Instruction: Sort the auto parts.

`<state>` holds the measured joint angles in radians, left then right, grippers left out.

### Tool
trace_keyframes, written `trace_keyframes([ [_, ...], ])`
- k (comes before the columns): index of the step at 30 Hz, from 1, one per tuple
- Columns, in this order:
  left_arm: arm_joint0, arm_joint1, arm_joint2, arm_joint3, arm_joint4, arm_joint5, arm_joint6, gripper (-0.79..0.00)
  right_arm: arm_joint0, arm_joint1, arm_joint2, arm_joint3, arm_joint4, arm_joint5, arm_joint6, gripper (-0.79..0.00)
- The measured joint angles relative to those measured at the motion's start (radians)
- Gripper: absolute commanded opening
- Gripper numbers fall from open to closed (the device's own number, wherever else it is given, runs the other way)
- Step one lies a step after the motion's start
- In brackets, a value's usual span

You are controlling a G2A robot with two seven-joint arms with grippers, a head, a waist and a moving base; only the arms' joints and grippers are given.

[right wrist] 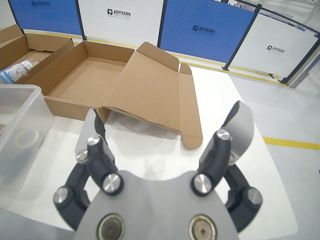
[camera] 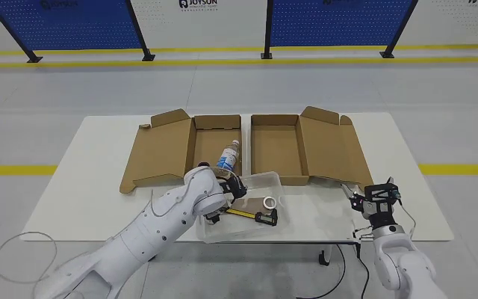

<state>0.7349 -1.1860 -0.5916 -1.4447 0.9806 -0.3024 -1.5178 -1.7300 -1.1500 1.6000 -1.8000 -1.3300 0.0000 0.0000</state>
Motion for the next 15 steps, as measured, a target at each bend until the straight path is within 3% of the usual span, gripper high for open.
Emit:
trace_keyframes([
  [4,-0.022,0.003,0.029,0.015,-0.025,0.002,-0.002,-0.323,0.000,0.000,0.000,0.000,0.000,0.000,0.000,0.000],
  [11,-0.053,0.007,0.068,0.039,-0.052,0.003,-0.003,-0.477,0.000,0.000,0.000,0.000,0.000,0.000,0.000,0.000],
  [15,-0.061,0.009,0.076,0.043,-0.061,0.003,-0.003,-0.606,0.000,0.000,0.000,0.000,0.000,0.000,0.000,0.000],
])
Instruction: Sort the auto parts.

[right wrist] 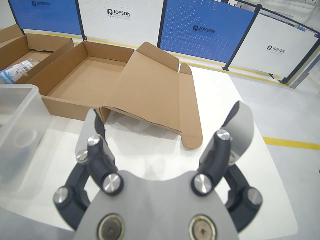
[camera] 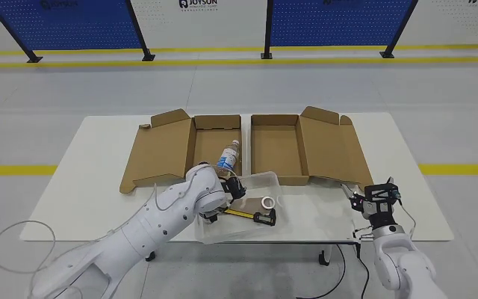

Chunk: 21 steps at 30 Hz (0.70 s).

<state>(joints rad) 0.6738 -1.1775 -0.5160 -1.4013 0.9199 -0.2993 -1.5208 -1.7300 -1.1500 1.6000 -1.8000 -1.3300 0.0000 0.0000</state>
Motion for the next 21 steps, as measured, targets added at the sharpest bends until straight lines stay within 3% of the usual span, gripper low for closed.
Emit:
trace_keyframes([
  [3,-0.001,0.001,0.001,0.000,-0.003,-0.002,0.002,-0.779,0.000,0.000,0.000,0.000,0.000,0.000,0.000,0.000],
  [12,0.011,0.006,-0.022,-0.035,0.021,0.003,0.014,-0.785,0.000,0.000,0.000,0.000,0.000,0.000,0.000,0.000],
  [21,0.035,0.020,-0.066,-0.142,0.044,0.015,0.006,-0.785,0.000,0.000,0.000,0.000,0.000,0.000,0.000,0.000],
])
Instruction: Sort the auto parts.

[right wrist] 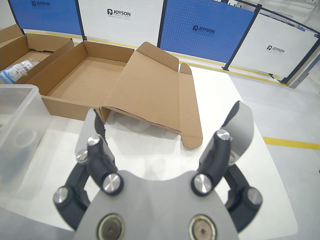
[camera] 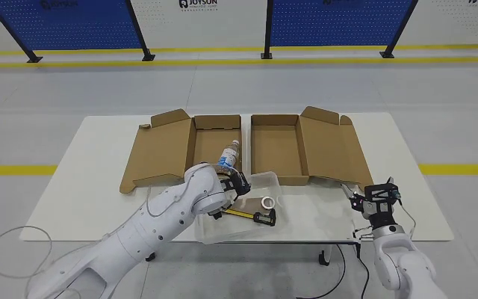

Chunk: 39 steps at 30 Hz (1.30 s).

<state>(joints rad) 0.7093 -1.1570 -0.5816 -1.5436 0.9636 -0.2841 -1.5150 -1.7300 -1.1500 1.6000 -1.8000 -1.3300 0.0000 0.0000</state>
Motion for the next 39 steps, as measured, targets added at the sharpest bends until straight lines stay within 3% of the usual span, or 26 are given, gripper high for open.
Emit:
trace_keyframes([
  [19,0.100,0.046,-0.123,-0.304,0.058,0.016,-0.021,-0.785,0.000,0.000,0.000,0.000,0.000,0.000,0.000,0.000],
  [30,0.121,0.057,-0.146,-0.325,0.057,0.002,-0.017,-0.785,0.000,0.000,0.000,0.000,0.000,0.000,0.000,0.000],
  [39,0.112,0.055,-0.200,-0.321,0.103,0.069,0.071,-0.785,0.000,0.000,0.000,0.000,0.000,0.000,0.000,0.000],
])
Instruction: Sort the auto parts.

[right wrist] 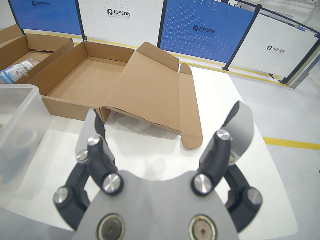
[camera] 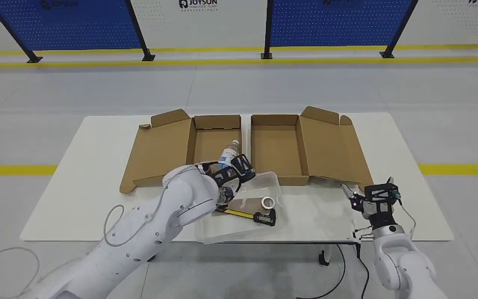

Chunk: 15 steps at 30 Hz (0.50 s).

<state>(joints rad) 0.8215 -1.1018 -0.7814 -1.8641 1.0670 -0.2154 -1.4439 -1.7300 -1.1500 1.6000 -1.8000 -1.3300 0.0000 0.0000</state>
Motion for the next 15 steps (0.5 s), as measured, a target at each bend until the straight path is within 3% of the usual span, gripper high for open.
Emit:
trace_keyframes([
  [6,-0.030,-0.013,0.004,0.047,0.088,0.074,0.053,-0.785,0.000,0.000,0.000,0.000,0.000,0.000,0.000,0.000],
  [15,-0.103,-0.062,0.073,0.176,0.165,0.176,0.112,-0.785,0.000,0.000,0.000,0.000,0.000,0.000,0.000,0.000],
])
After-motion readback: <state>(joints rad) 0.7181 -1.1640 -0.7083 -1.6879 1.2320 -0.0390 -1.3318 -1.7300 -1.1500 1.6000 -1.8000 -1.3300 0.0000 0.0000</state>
